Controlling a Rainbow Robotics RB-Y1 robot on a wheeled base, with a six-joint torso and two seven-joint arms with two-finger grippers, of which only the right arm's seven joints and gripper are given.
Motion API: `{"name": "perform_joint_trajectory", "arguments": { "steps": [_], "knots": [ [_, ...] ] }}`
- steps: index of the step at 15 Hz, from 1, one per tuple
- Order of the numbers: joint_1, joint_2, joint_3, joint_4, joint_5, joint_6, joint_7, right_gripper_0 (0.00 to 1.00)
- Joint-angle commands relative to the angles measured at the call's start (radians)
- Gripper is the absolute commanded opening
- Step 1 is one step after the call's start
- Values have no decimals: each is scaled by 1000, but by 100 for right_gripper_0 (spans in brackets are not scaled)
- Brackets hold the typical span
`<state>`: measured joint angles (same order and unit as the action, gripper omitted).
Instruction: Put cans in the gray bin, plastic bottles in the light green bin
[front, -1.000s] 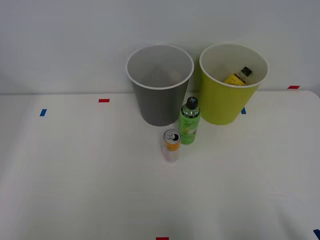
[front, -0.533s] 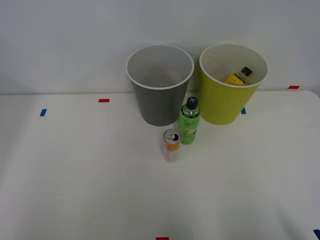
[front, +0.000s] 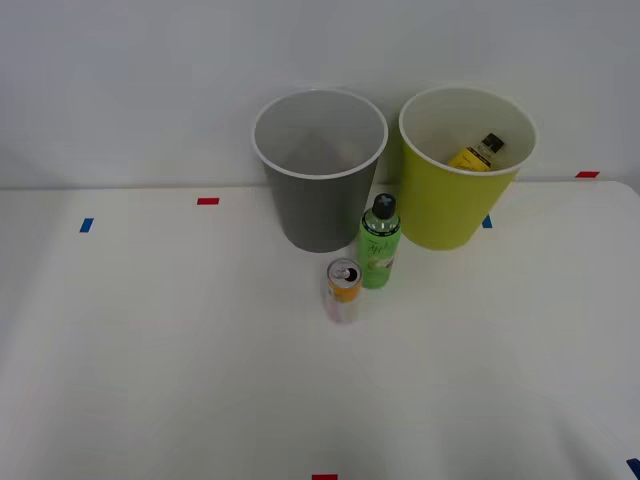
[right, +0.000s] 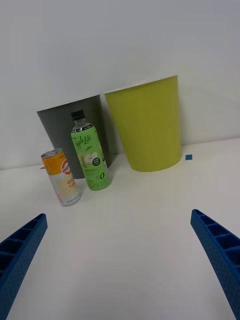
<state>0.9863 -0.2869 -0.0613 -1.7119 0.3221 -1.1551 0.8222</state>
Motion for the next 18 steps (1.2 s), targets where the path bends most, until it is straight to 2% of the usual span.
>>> {"name": "perform_joint_trajectory", "arguments": {
  "steps": [1, 6, 11, 12, 14, 18],
  "knots": [
    [0, 0, 0, 0, 0, 0, 0, 100],
    [0, 0, 0, 0, 0, 0, 0, 100],
    [-41, 12, 95, 32, -118, -41, 44, 100],
    [-55, 14, 97, 31, -117, -41, 75, 100],
    [-66, 12, 100, 32, -137, -34, 221, 100],
    [-64, -6, 138, 32, -198, 3, 339, 100]
  ]
}}
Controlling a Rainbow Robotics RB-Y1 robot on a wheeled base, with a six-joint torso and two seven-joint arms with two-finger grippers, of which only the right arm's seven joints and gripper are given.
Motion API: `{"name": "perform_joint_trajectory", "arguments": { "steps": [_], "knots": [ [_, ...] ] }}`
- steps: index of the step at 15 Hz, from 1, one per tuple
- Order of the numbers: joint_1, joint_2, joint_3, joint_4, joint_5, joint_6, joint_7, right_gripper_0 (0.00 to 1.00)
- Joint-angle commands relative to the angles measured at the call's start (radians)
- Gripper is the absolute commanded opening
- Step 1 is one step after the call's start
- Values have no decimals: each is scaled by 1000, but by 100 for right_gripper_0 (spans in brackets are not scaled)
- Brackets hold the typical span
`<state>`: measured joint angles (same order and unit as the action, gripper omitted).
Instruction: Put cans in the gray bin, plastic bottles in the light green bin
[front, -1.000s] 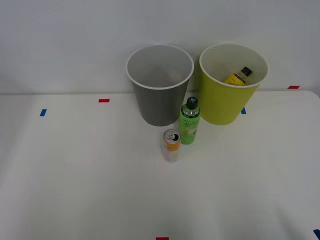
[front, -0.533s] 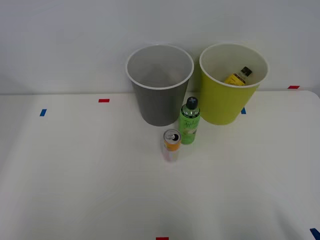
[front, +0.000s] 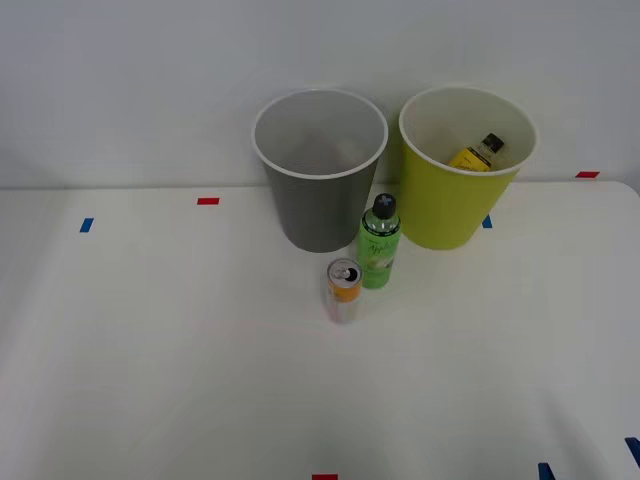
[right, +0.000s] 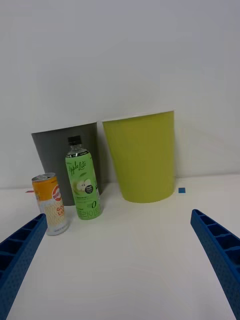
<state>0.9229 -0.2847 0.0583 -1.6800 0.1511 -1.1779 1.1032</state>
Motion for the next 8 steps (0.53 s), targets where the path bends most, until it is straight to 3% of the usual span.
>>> {"name": "perform_joint_trajectory", "arguments": {
  "steps": [1, 8],
  "knots": [
    [-6, -8, 29, 0, -41, 43, 72, 100],
    [-121, -11, 100, 0, -45, 147, 73, 100]
  ]
}}
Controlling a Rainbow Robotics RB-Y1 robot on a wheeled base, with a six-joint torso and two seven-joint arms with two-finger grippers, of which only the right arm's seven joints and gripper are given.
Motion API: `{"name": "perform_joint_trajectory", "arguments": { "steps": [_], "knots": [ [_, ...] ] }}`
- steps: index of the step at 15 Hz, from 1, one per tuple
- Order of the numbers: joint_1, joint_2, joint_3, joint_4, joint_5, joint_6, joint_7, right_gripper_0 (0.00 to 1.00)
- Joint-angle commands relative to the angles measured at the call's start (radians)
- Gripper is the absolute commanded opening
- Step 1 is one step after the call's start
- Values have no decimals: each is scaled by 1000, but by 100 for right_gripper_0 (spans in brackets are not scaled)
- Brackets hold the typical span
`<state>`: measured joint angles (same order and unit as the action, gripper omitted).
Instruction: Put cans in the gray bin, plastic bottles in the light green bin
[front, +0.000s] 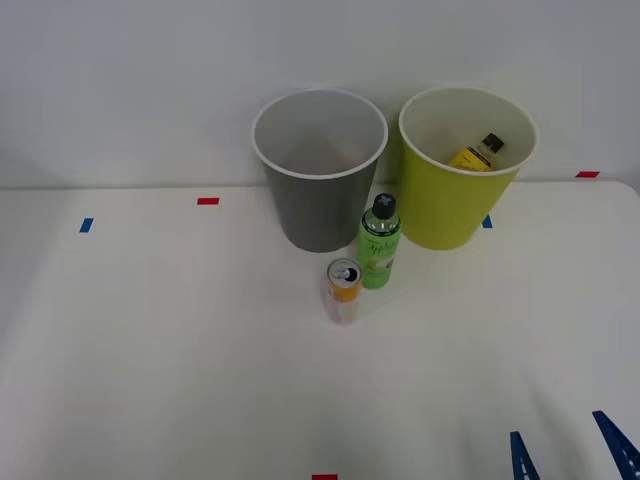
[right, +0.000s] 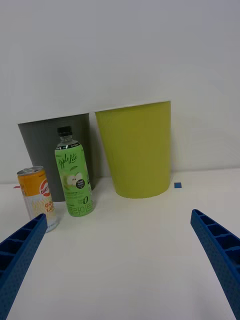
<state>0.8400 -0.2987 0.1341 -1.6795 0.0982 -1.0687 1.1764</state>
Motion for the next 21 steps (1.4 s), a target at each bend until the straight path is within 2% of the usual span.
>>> {"name": "perform_joint_trajectory", "arguments": {
  "steps": [1, 11, 16, 21],
  "knots": [
    [-68, 6, 32, 1, 11, 55, 0, 100],
    [-412, 124, 29, 231, 86, 96, 0, 100],
    [-542, 168, 22, 230, 123, 266, 3, 100],
    [-648, 150, 64, 231, 127, 398, 8, 100]
  ]
}}
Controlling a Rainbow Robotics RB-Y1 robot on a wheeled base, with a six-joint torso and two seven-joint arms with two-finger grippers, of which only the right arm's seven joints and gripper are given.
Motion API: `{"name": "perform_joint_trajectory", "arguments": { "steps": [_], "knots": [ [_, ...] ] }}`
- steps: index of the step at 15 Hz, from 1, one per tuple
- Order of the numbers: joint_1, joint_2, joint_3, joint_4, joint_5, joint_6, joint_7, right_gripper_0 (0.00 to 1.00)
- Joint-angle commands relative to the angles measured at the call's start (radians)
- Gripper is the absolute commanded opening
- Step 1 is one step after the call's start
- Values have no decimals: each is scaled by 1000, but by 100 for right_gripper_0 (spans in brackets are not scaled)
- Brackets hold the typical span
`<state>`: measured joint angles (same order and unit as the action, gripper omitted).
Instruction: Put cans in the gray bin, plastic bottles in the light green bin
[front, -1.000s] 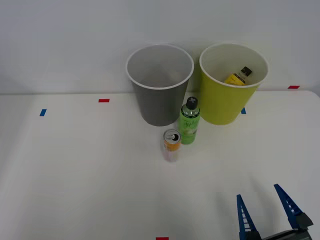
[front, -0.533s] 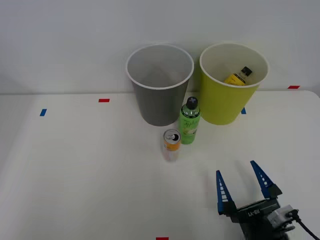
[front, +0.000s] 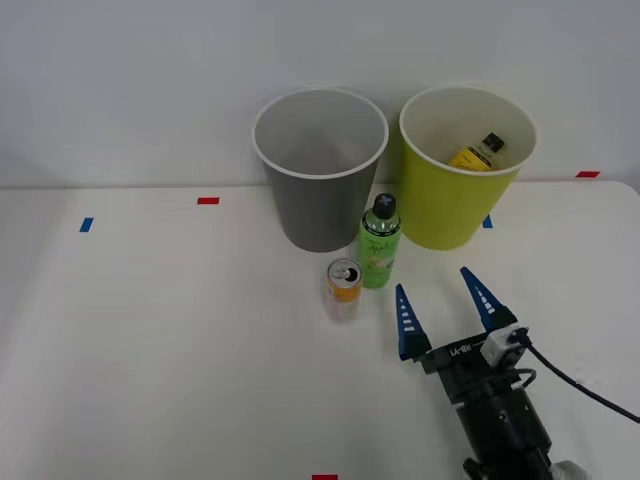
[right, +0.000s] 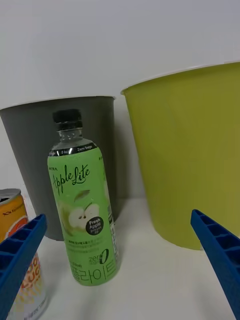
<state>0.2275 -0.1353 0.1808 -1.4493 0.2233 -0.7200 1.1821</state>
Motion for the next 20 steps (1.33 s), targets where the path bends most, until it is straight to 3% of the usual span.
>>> {"name": "perform_joint_trajectory", "arguments": {
  "steps": [1, 12, 20],
  "knots": [
    [-56, -21, 26, 1, 2, 83, 2, 100],
    [-204, -17, 78, 1, 30, 286, 14, 100],
    [-244, 39, 68, 1, 74, 387, 28, 100]
  ]
}}
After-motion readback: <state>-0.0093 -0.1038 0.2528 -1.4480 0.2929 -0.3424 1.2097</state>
